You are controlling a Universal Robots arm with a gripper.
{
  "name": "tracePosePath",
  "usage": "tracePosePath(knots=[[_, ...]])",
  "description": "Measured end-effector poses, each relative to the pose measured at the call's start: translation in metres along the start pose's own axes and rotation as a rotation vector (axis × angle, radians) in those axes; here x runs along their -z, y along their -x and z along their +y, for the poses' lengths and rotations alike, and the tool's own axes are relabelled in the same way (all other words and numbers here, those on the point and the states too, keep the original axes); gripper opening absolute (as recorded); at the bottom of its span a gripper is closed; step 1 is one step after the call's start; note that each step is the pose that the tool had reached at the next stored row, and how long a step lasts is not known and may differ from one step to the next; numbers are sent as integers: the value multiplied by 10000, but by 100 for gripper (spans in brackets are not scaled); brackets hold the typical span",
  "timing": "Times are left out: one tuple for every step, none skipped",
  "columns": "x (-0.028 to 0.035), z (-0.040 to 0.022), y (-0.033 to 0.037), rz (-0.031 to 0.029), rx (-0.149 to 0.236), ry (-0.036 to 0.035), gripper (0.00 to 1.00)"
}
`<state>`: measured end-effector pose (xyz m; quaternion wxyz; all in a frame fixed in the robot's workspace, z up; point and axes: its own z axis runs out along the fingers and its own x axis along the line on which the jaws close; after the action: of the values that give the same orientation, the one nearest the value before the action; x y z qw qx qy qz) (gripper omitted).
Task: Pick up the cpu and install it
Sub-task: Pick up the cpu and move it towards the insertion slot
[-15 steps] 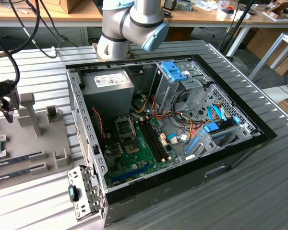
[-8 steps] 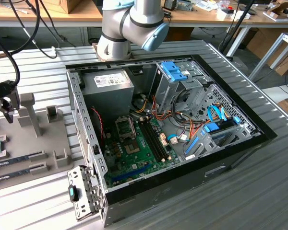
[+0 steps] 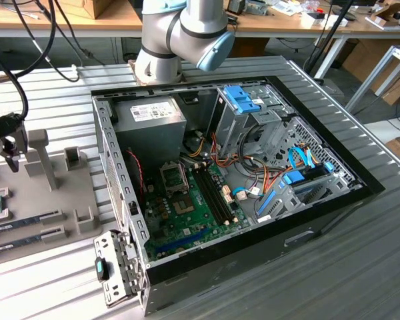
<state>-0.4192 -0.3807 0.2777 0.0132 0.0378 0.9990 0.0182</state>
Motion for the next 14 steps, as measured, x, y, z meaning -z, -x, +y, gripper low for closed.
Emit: tracePosePath(knots=[[-1, 0, 0, 0, 0, 0, 72], [-4, 0, 0, 0, 0, 0, 72], [-5, 0, 0, 0, 1, 0, 72], [-7, 0, 0, 1, 0, 0, 72], [-9, 0, 0, 1, 0, 0, 72], [-11, 0, 0, 0, 0, 0, 72], [-14, 0, 0, 0, 0, 0, 72], [-15, -1, 0, 0, 0, 0, 72], [-18, -1, 0, 0, 0, 0, 72], [-21, -1, -1, 0, 0, 0, 72], [-23, -1, -1, 1, 0, 0, 72], [-25, -1, -1, 0, 0, 0, 72], [-27, -1, -1, 0, 0, 0, 72], [-29, -1, -1, 0, 0, 0, 72]])
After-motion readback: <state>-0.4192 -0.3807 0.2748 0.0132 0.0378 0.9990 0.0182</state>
